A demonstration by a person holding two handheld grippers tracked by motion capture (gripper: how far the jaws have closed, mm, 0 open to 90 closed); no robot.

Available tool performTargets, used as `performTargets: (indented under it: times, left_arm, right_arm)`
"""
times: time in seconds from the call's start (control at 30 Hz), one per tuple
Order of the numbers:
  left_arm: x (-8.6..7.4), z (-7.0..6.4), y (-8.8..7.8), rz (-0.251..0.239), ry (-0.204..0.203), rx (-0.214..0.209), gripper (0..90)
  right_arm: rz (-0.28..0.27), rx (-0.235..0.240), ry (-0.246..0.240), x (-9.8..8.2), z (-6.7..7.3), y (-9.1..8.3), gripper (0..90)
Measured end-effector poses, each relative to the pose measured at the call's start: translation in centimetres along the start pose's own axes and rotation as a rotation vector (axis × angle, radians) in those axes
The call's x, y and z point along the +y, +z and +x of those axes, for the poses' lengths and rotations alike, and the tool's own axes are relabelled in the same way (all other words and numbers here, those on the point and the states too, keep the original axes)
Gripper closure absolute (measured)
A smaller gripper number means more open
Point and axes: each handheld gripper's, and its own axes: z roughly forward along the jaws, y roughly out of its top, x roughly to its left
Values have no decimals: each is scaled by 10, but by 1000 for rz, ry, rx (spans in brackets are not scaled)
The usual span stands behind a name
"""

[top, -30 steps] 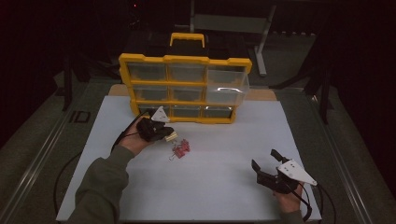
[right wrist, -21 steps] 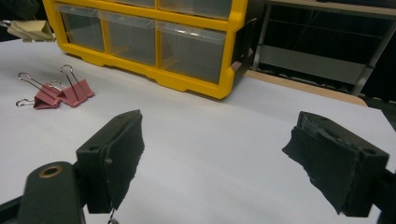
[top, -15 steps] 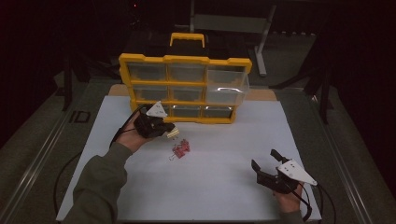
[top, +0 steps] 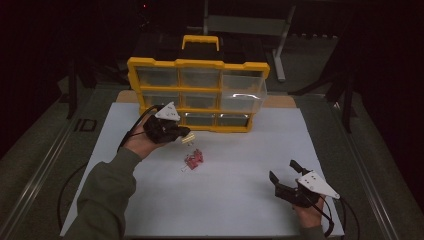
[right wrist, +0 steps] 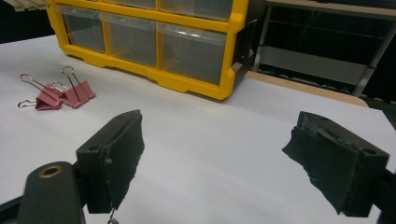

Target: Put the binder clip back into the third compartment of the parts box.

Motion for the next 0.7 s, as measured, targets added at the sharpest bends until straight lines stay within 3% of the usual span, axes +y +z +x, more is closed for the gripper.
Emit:
performTargets:
  times: [0.7]
  left_arm:
    - [29,0,-13,-30,48,-22,881]
  right_arm:
    - [-2,1,-1,0,0,0,163]
